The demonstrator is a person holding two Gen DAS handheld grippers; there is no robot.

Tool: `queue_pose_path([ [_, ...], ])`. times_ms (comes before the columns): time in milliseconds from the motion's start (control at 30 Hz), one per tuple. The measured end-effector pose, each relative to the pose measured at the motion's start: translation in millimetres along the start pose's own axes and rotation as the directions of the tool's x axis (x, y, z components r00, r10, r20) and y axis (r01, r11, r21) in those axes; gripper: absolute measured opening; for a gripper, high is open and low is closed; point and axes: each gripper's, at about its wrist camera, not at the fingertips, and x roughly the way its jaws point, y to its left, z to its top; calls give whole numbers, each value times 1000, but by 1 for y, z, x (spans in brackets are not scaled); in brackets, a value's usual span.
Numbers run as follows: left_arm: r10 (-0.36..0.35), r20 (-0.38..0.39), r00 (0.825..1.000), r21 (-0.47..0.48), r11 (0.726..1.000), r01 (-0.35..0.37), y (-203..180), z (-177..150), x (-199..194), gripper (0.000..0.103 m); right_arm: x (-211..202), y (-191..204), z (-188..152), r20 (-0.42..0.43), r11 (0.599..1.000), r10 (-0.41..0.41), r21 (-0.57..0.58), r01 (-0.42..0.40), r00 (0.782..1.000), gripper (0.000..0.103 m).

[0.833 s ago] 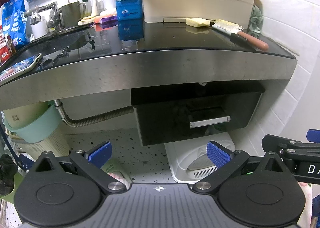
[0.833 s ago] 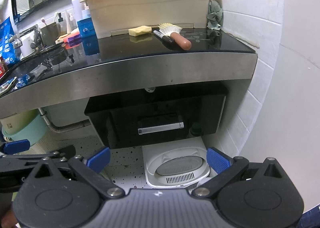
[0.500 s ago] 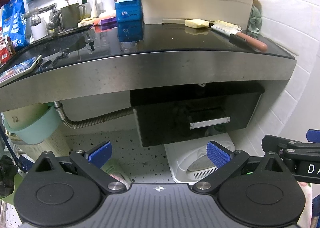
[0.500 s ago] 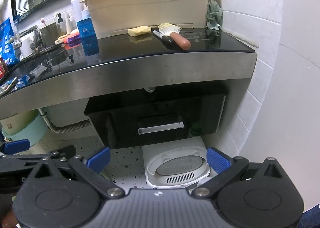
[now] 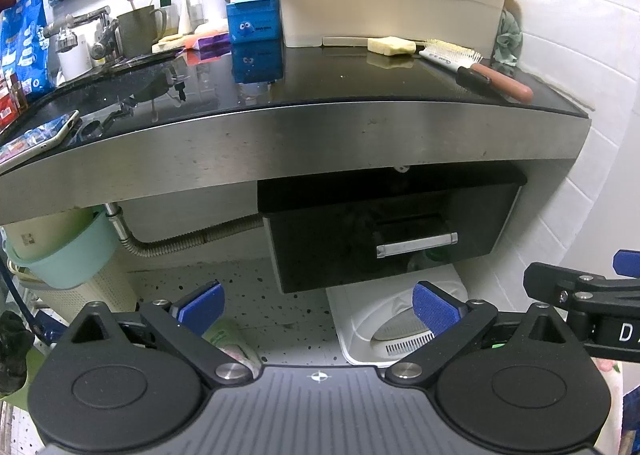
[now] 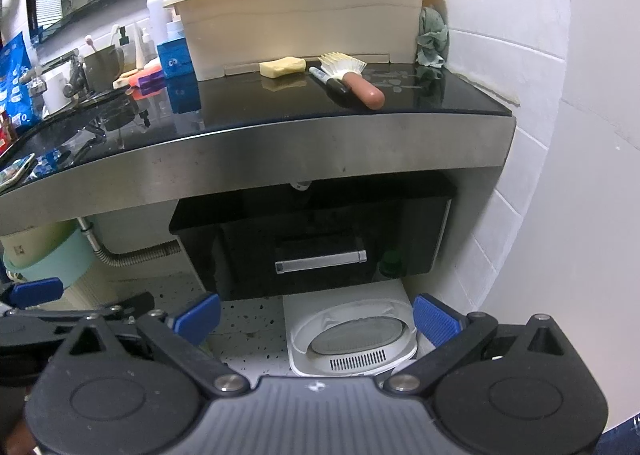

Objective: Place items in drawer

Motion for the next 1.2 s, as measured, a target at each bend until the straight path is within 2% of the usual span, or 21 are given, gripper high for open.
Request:
queue_pose_path([
  [867, -7, 4, 1000, 6, 1000, 7, -1, -2, 0, 102, -5, -1, 0, 12, 1000, 16, 4, -16, 1000, 103],
  [1200, -11, -10, 1000, -1, 1000, 11, 3, -5, 3, 102, -3, -9, -3, 37, 995, 92, 40, -93, 995, 103],
])
